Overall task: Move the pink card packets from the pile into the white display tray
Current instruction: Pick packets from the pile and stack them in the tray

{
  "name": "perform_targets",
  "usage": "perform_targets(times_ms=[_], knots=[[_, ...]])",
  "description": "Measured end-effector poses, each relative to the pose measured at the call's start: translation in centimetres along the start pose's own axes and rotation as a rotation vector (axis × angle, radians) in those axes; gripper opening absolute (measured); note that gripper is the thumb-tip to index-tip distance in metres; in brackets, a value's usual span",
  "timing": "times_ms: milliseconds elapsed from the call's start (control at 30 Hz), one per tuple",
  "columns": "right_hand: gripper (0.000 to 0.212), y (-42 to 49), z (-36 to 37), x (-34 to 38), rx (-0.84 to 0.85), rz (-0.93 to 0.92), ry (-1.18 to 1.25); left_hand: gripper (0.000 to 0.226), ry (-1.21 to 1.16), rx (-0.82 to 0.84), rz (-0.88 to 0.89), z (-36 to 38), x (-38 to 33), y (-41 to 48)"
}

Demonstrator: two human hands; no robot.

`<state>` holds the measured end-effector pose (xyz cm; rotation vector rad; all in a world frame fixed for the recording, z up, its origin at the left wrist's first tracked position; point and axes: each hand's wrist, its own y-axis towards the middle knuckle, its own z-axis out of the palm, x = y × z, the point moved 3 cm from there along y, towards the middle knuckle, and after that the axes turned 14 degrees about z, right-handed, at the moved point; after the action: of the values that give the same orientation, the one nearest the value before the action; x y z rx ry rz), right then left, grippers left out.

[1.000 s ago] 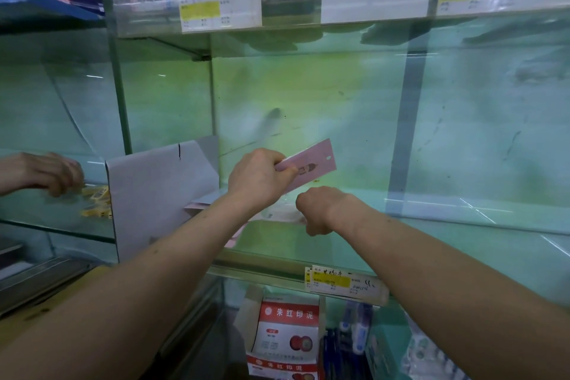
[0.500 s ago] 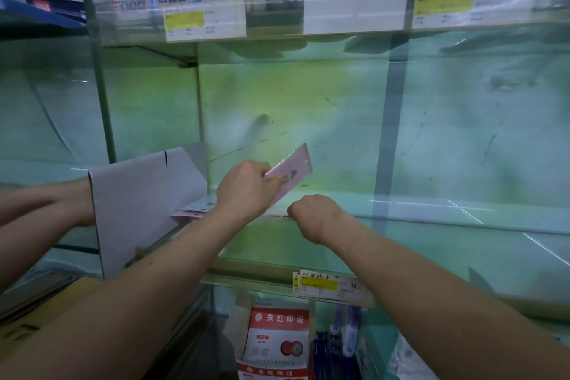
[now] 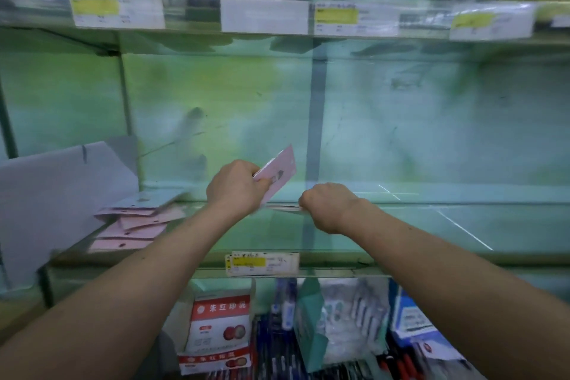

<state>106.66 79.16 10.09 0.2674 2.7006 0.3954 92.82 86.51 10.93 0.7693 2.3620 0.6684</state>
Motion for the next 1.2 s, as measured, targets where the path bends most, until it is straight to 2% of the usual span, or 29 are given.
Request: perform_targets(times_ms=[200,333,600,767,933,1200], knots=[[0.026,-2.5,-0.3,-4.4,-0.075,0.085,0.121,0.023,-0.022,0.028,0.021,1.1,-3.4,-0.4],[0.023,-4.9,-0.5,-7.7,-0.102,0.143,0.165,0.036,-0.056,0.026,0.020,1.9,-6.0,-0.7],[0.020,-11.1,-1.2,-15.7,-0.134,0.268,0.230,0.033,-0.135,-0.052,0.115,2.9,-15.2,-3.3],[0.016,-15.8,-1.7,-19.9,-0.141,0.328,0.251,0.042,-0.166,-0.050,0.152,3.3,-21.0,-5.5],[0.007,-22.2,-1.0,-24.2,-0.078,0.441,0.240,0.038,-0.195,0.016,0.190,5.1,-28.1,-9.1],[0.029,-34.2,2.2,-29.7,0.115,0.682,0.233,0.031,-0.225,0.188,0.262,11.3,-38.3,-15.8]])
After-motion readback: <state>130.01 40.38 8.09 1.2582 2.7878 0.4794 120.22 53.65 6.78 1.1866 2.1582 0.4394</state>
